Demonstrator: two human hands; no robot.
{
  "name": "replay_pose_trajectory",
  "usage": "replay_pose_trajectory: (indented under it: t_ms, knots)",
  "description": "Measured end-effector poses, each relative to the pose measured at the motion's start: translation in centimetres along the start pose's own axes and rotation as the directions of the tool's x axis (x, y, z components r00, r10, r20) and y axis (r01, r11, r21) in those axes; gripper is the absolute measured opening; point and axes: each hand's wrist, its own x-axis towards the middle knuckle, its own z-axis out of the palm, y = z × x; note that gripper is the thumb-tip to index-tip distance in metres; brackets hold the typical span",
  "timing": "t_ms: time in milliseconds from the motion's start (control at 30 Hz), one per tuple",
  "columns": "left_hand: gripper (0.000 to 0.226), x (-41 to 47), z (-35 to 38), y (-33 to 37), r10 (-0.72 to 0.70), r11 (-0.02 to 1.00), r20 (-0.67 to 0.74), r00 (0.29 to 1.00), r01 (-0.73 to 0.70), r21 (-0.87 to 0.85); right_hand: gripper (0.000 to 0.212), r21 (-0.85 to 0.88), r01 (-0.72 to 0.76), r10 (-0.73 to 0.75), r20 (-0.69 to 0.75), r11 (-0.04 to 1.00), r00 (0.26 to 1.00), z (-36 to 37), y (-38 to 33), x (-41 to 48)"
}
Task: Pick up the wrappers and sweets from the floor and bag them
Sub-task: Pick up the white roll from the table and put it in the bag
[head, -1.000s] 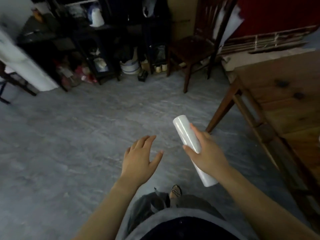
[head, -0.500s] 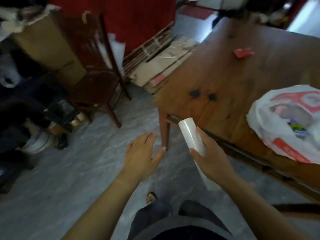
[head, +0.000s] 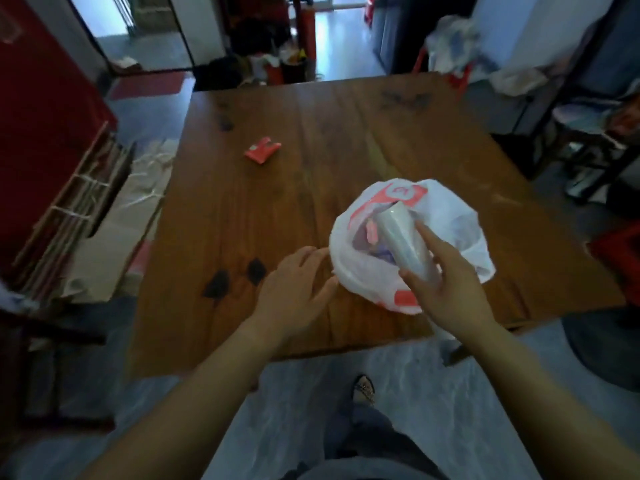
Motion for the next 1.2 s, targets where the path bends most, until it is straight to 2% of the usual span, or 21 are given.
replay_pose_trajectory:
  t_ms: [67, 167, 300, 367, 500, 567, 833, 933, 1033, 1100, 1200]
  knots:
    - [0.049, 3.4, 0.5, 0.5, -0.002, 0.997, -0.014, 1.000, 0.001, -0.080, 0.062, 0.011, -0.017, 0.017, -0.031, 1.000, 0.999, -0.6, 1.6, 2.9]
    - [0.052, 8.4, 1.2, 1.1, -0.078, 0.976, -0.005, 0.997, 0.076, -0.203, 0.066, 0.012, -0.027, 0.027, 0.005, 1.000, 1.000, -1.0, 3.8, 7.8]
    - [0.056, 13.4, 1.8, 1.5, -0.126, 0.962, 0.014, 0.992, 0.125, -0.243, 0.064, 0.026, -0.005, 0.004, 0.027, 1.000, 1.000, -0.6, 5.0, 12.4]
    - [0.052, 14.9, 2.4, 1.3, -0.144, 0.953, 0.031, 0.989, 0.147, -0.264, 0.066, 0.027, 0.051, -0.052, 0.054, 0.998, 0.997, -0.2, 5.3, 13.6]
    - [0.042, 17.4, 3.8, 0.9, -0.147, 0.922, 0.117, 0.982, 0.179, -0.342, 0.067, -0.029, 0.068, -0.063, 0.130, 0.997, 0.989, 0.7, 7.3, 15.3]
    - [0.038, 18.3, 4.2, 1.2, -0.142, 0.920, 0.137, 0.980, 0.182, -0.347, 0.067, -0.068, 0.051, -0.039, 0.157, 0.996, 0.987, 1.0, 8.7, 15.7]
    - [0.016, 20.8, 5.0, 1.5, -0.150, 0.934, 0.051, 0.987, 0.158, -0.320, 0.072, -0.192, -0.033, 0.077, 0.225, 0.981, 0.971, -0.2, 13.3, 16.5]
    - [0.012, 21.4, 4.6, 1.5, -0.184, 0.921, 0.016, 0.983, 0.178, -0.347, 0.070, -0.218, 0.040, 0.032, 0.319, 0.975, 0.947, -0.7, 13.8, 17.0]
    - [0.011, 21.9, 4.4, 1.5, -0.237, 0.907, 0.013, 0.971, 0.226, -0.354, 0.063, -0.252, 0.128, 0.003, 0.460, 0.959, 0.888, -0.3, 13.6, 17.2]
    - [0.010, 22.0, 4.4, 1.3, -0.245, 0.910, 0.041, 0.969, 0.245, -0.336, 0.056, -0.246, 0.111, 0.022, 0.480, 0.963, 0.877, 0.4, 13.4, 17.1]
    - [0.009, 21.6, 4.3, 0.9, -0.211, 0.924, 0.104, 0.972, 0.233, -0.303, 0.050, -0.151, 0.020, 0.048, 0.433, 0.988, 0.900, 1.1, 12.3, 16.9]
